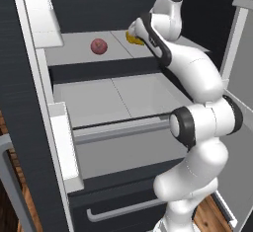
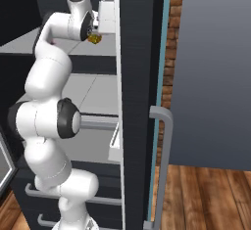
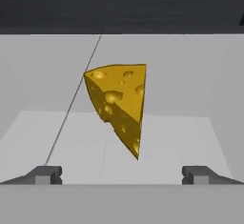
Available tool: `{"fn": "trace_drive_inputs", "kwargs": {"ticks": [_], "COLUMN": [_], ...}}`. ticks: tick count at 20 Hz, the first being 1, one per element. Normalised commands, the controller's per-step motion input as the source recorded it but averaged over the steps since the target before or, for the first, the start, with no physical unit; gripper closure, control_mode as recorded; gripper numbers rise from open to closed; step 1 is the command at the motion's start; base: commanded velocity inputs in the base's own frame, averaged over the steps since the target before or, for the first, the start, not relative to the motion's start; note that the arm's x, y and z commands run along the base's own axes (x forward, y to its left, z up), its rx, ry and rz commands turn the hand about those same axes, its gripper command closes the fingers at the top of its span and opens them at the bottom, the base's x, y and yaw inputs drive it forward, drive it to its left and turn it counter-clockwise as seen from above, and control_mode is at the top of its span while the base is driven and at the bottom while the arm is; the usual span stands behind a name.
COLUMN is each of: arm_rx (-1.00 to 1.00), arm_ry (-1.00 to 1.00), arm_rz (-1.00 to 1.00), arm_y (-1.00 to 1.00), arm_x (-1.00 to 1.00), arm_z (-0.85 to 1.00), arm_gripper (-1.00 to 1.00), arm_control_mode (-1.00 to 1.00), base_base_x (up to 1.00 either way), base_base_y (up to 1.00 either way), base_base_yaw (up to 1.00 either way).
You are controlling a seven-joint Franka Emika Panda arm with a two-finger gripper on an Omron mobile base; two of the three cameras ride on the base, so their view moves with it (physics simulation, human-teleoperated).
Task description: Take the cheese, chicken drumstick, and onion from the fridge and place them on the plate on the dining counter to create an appetizer plate.
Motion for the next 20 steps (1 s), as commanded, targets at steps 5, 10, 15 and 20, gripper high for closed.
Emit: {"fn": "trace_drive_inputs", "kwargs": {"ticks": [5,10,15,20], "arm_rx": [0.0,0.0,0.0,0.0], "arm_ry": [-0.01,-0.03,-0.07,-0.04], "arm_rz": [0.02,0.04,0.05,0.03], "arm_y": [0.0,0.0,0.0,0.0], "arm_x": [0.46,0.46,0.44,0.3], "arm_z": [-0.23,0.0,-0.05,-0.12], "arm_gripper": [-1.0,-1.0,-1.0,-1.0], "arm_control_mode": [-1.0,-1.0,-1.0,-1.0], "base_base_x": [0.0,0.0,0.0,0.0], "base_base_y": [0.0,0.0,0.0,0.0], "base_base_yaw": [0.0,0.0,0.0,0.0]}}
